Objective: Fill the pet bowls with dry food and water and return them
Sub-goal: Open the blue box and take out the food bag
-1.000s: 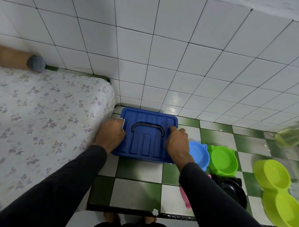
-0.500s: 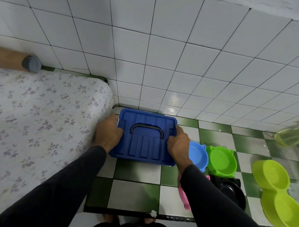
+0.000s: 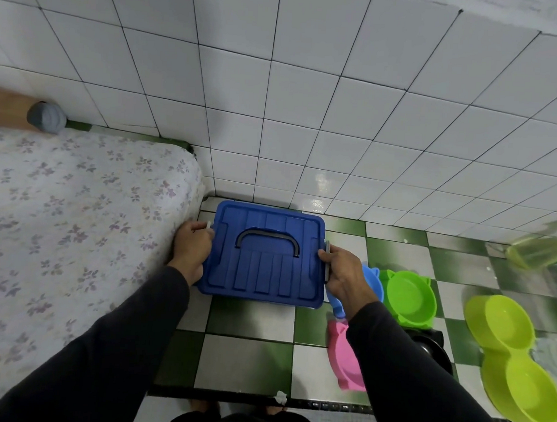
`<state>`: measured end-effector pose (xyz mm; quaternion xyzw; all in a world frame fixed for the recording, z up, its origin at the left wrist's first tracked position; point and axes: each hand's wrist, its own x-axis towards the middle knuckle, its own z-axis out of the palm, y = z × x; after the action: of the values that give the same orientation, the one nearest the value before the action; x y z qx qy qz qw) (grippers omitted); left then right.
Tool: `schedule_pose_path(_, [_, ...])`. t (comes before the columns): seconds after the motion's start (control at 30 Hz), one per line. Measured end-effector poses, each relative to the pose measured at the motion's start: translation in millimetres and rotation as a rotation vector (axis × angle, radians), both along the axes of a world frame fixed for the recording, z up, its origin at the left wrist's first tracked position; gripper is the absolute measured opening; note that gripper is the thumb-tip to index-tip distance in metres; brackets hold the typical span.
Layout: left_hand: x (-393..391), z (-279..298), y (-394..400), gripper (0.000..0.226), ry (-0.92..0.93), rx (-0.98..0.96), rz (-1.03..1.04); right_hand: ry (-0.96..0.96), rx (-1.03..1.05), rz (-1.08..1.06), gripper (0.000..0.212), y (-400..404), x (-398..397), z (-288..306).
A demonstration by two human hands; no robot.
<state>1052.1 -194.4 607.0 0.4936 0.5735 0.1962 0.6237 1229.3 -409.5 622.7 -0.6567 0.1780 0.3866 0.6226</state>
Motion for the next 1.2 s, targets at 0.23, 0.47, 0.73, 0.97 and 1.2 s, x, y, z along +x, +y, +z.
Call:
schedule_pose_path(0.23, [-4,-2,2,0.029,-0.034,-0.017,0.049,0.118,0.062,-0.029,0.021,-3,3,-2])
schedule_pose_path(0.47, [-7,3,5,0.027,-0.051,-0.075,0.009,0.033,0.029,-0.019,0.019,-11,7,-8])
schedule_pose_path(0.73, [-16,10,-3,0.049,0.165,0.432,-0.203,-0.940,-0.573,0.279,0.036,-8,-4,1])
schedule_pose_path(0.97, [-13,2,-15,0.030,0.409,0.750,-0.402,-0.923,-0.767,0.658,0.030,2,-16,4])
schedule_pose_path(1.2, [-16,14,-13,0.029,0.377,0.752,-0.421,-0.907,-0.697,0.612,0.025,3,-14,9])
